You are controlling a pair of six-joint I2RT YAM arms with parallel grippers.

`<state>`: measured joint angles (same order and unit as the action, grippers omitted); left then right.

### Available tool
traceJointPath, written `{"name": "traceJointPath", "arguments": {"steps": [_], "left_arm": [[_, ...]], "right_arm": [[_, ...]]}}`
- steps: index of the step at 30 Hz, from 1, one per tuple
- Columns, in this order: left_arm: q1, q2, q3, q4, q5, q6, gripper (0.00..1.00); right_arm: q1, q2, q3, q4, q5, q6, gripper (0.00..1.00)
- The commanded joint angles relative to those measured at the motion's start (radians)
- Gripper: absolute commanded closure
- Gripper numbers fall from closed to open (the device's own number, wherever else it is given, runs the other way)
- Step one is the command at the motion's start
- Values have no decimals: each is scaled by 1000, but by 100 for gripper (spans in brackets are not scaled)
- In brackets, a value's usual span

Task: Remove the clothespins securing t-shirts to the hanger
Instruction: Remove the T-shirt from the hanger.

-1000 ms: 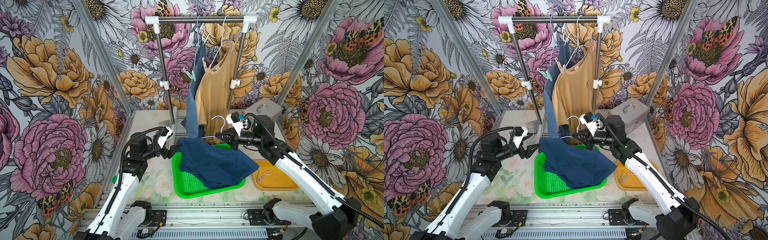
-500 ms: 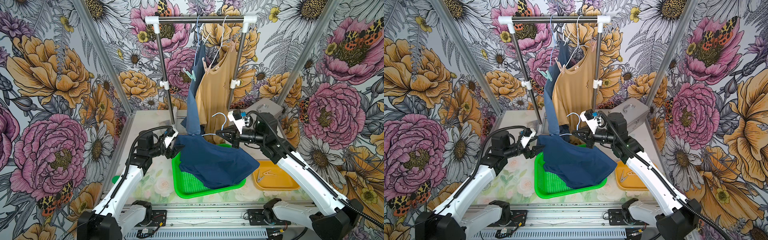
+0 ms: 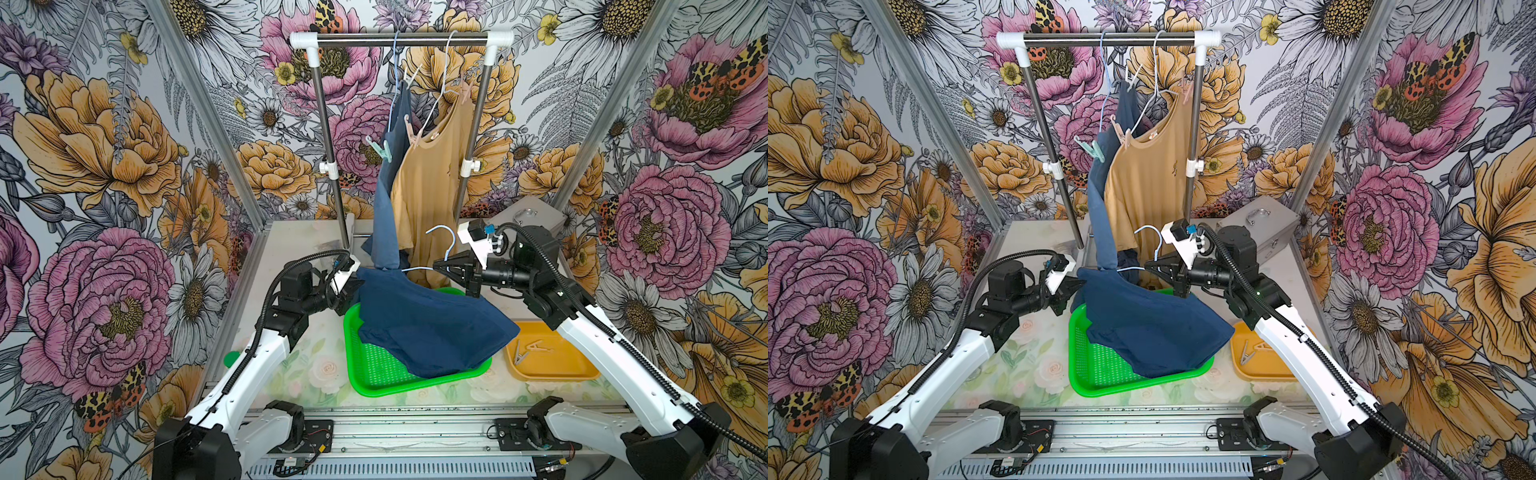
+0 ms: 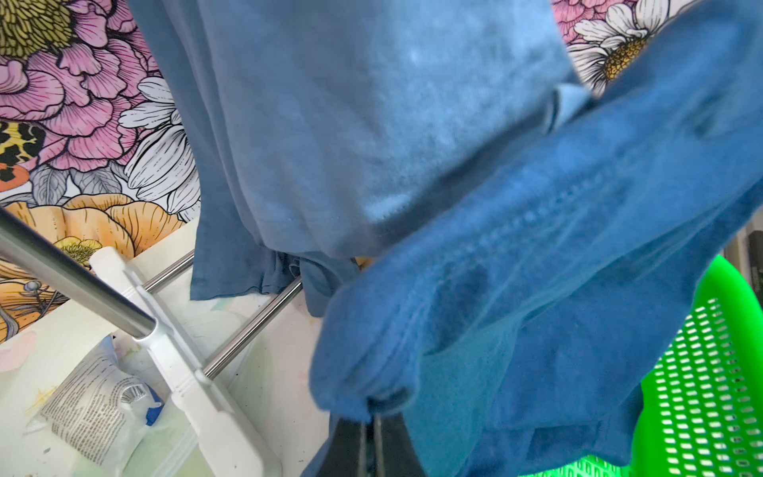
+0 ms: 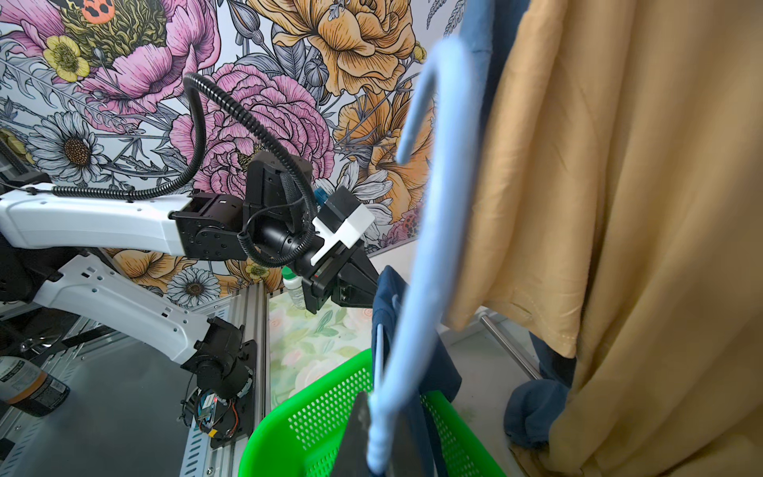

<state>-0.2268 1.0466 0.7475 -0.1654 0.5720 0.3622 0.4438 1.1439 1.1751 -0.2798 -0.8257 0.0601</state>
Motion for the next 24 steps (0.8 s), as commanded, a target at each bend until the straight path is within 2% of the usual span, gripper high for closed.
{"name": "traceJointPath", "arguments": {"steps": [1, 7, 14, 24], "left_arm": [[23, -35, 20, 54, -45, -74, 100], [92, -73, 15, 83, -98, -213, 100], [181, -102, -5, 84, -155, -320, 100], [227, -97, 20, 34, -110, -322, 100]], "right_arm": [[-5, -40, -3, 20, -30, -47, 100], [-39, -91, 1, 23, -62, -54, 100], [-143, -179, 5, 24, -78, -34, 100], [-255, -254, -9, 26, -125, -24, 100]]}}
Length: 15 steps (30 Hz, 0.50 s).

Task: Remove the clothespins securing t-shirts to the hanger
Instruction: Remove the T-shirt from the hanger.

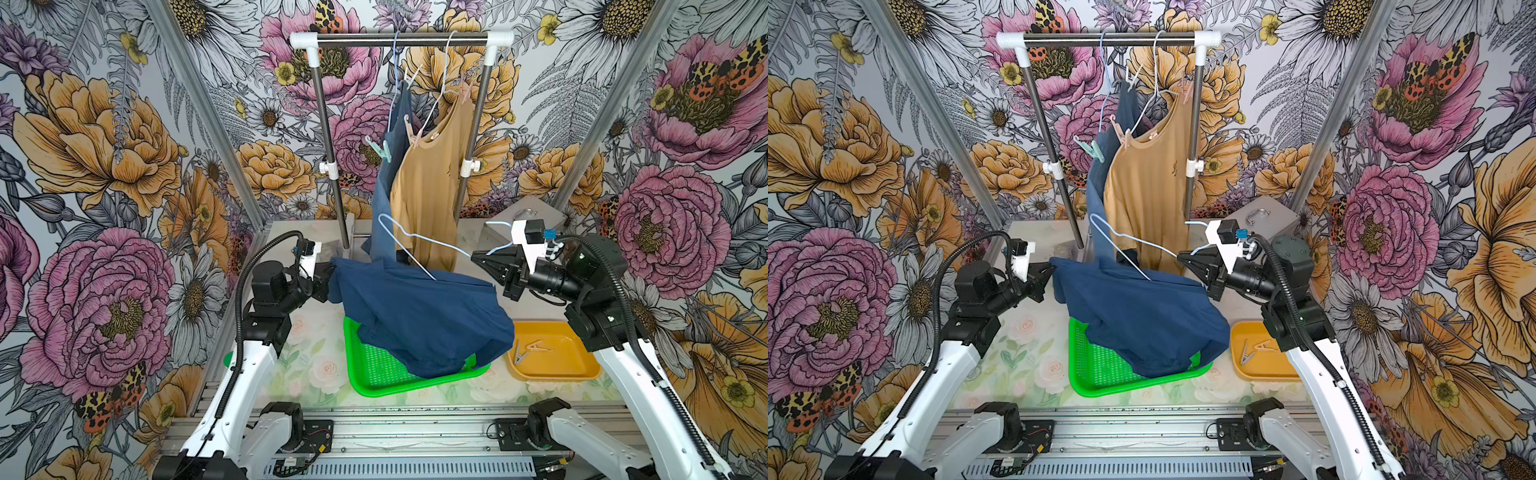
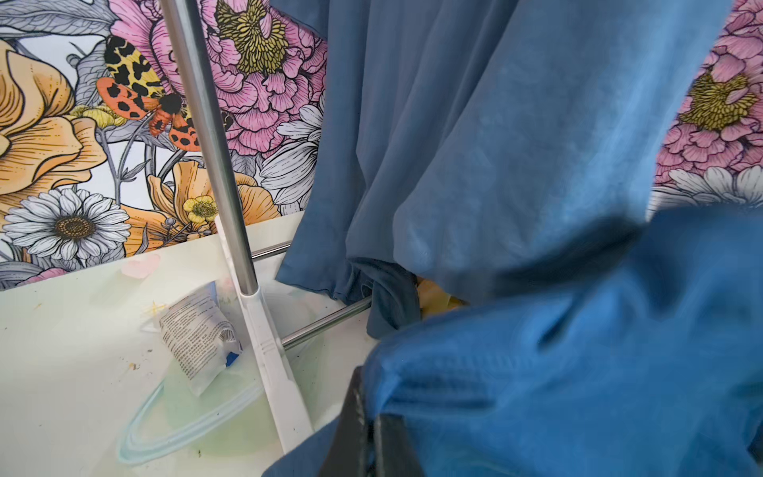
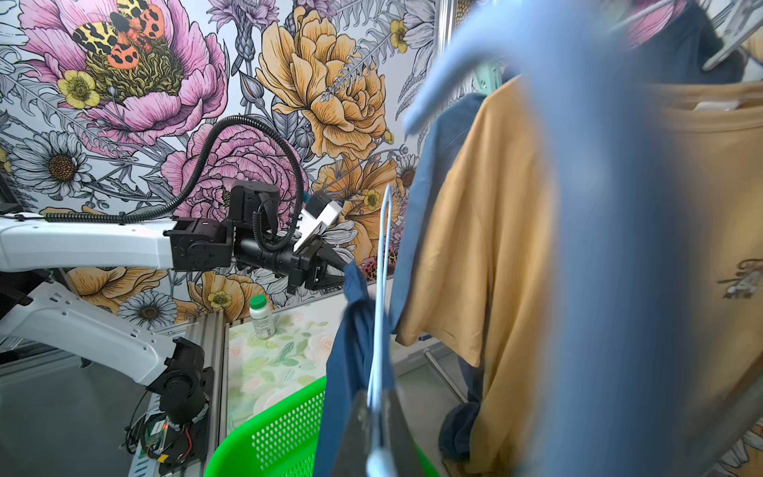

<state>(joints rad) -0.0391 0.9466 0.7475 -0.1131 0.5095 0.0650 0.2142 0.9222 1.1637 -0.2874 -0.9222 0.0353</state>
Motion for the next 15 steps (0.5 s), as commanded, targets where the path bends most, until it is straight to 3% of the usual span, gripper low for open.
{"name": "traceJointPath", "arguments": {"steps": [1, 6, 11, 15], "left_arm": [[42, 6, 23, -21, -38, -21, 100], [-13, -1, 77, -55, 67, 3, 100], [-266, 5, 227, -161, -64, 85, 100], [-358, 8, 307, -244, -113, 117, 100]], "right_arm": [[-31, -35, 4, 33, -32, 0, 100], [-31, -4, 14, 52, 15, 21, 100], [75, 19, -19, 259, 189, 93, 100], [116, 48, -79, 540, 240, 235, 100]]}}
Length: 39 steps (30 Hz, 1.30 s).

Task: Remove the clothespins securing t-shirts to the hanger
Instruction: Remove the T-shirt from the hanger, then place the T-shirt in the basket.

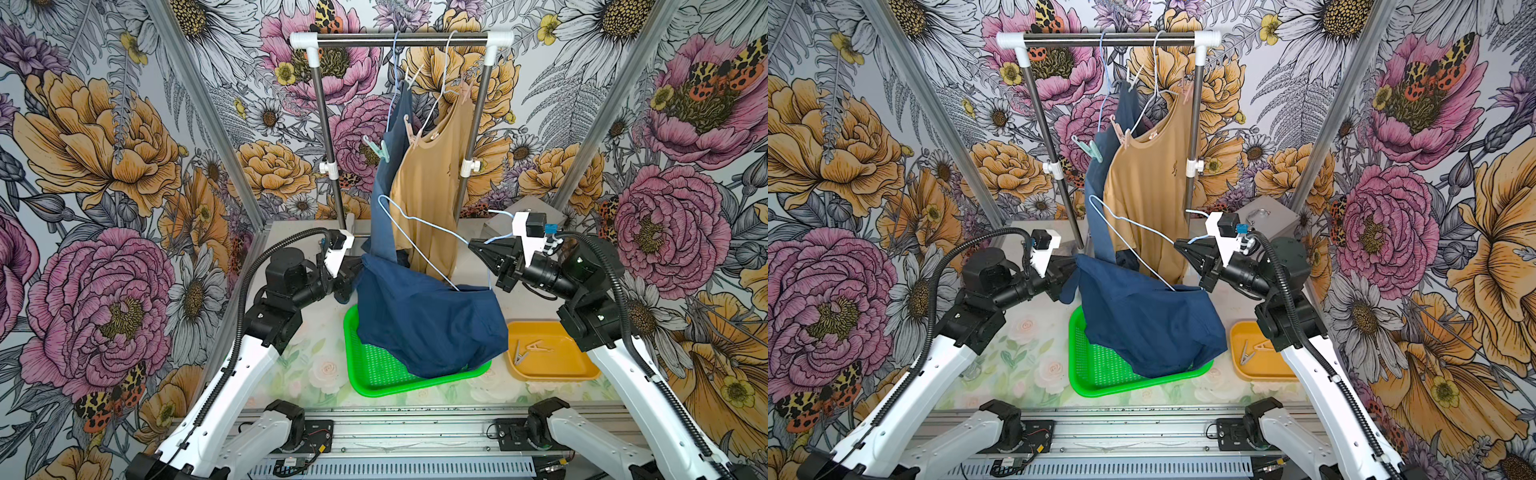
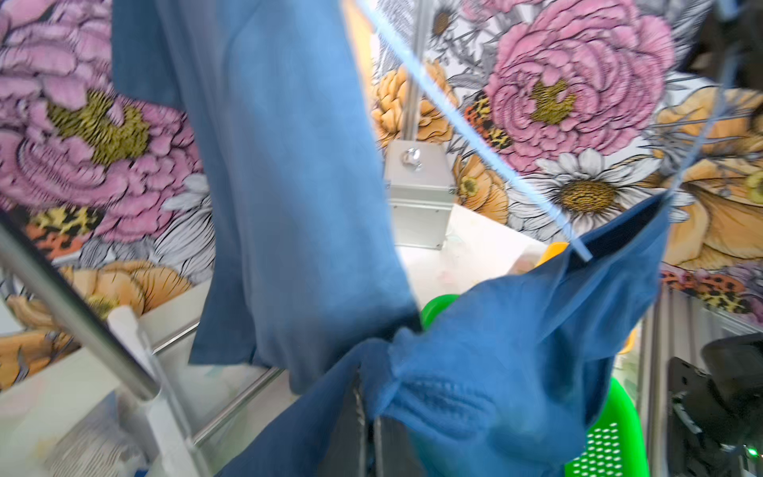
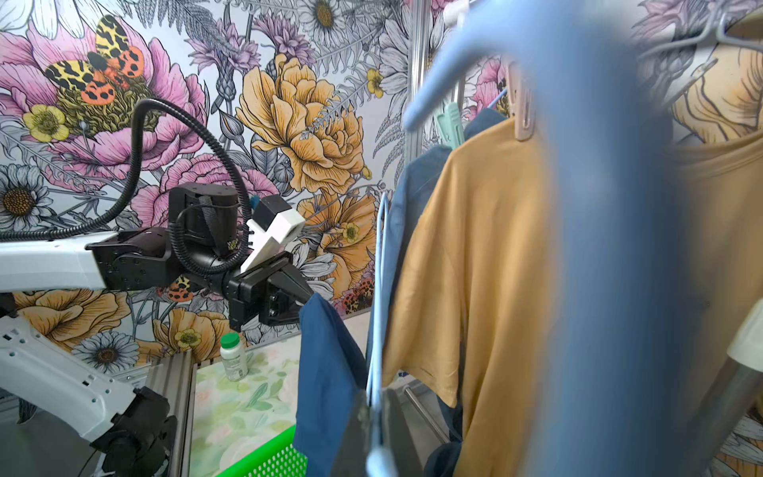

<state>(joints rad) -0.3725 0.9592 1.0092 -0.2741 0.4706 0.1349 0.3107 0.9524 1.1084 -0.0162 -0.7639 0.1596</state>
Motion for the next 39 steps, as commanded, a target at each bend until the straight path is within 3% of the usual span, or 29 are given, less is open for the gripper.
{"name": "traceJointPath", "arguments": {"steps": [1, 9, 14, 22, 28, 32, 37, 39], "left_arm": [[-25, -8, 57, -104, -67, 44, 100], [-43, -48, 28, -119, -35, 11, 100], [-153, -3, -21, -117, -80, 15, 100], [-296, 31, -82, -83, -181, -13, 100], [-328, 99, -153, -80, -284, -135, 100], [-338, 194, -218, 3, -189, -302, 100], [-415, 327, -207, 7, -190, -295, 97], [-425, 373, -192, 13, -165, -294, 88]], "right_arm": [[28, 34, -19, 282, 86, 117, 100], [64, 132, -14, 563, 133, 250, 100], [64, 208, 69, 702, 109, 368, 100], [64, 241, -9, 863, 170, 419, 100], [25, 184, -58, 695, 123, 343, 100], [-56, 108, -143, 642, 94, 354, 100], [-118, -15, -205, 460, 75, 279, 100], [-147, -58, -238, 434, 72, 285, 100]]}}
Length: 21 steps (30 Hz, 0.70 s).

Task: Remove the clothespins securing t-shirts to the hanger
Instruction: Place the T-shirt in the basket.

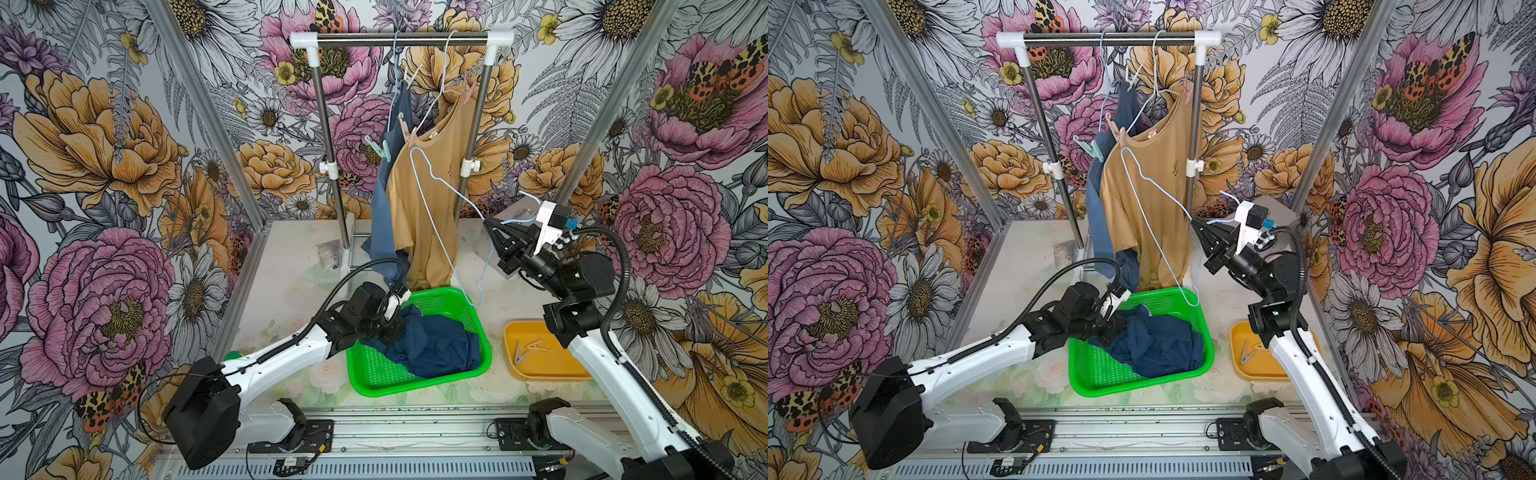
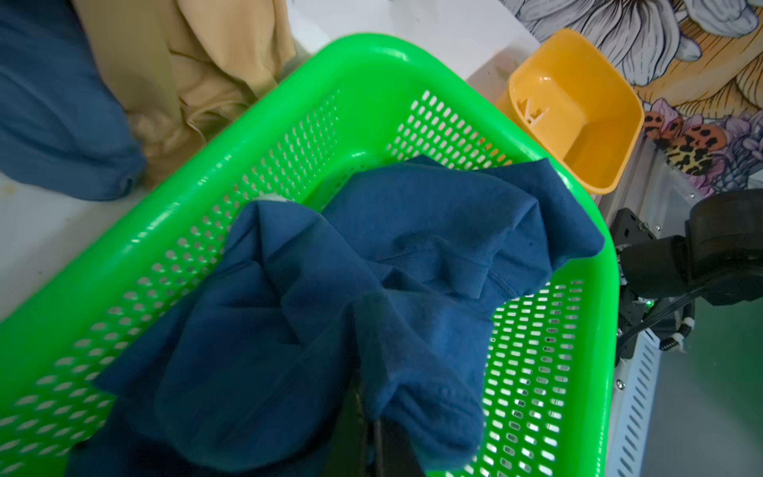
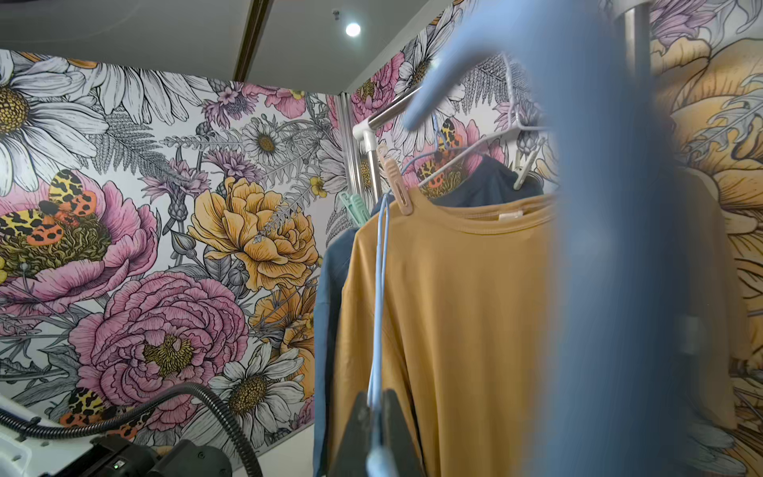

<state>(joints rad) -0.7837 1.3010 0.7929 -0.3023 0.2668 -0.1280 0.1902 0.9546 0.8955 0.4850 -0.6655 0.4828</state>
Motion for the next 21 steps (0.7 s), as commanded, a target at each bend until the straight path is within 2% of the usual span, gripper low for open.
{"name": "traceJointPath", "arguments": {"steps": [1, 3, 5, 8, 11, 16, 21], "left_arm": [[-14, 47, 30, 46, 71, -27, 83], [-12, 69, 38, 45, 103, -10, 71], [-11, 79, 47, 36, 90, -6, 48], [-13, 63, 55, 19, 86, 7, 32], [-4, 5, 27, 37, 99, -3, 23], [54, -153, -27, 85, 133, -70, 16], [74, -239, 78, -132, -58, 31, 10]], "right_arm": [[-45, -85, -45, -68, -38, -24, 100], [-82, -122, -79, -72, -58, 2, 100], [-115, -157, -111, -78, -70, 21, 100], [-147, -197, -143, -135, -88, 4, 100], [-178, -226, -158, -194, -83, -28, 100], [-222, -270, -181, -283, -19, -39, 100], [-222, -305, -110, -552, 70, -168, 100]]}}
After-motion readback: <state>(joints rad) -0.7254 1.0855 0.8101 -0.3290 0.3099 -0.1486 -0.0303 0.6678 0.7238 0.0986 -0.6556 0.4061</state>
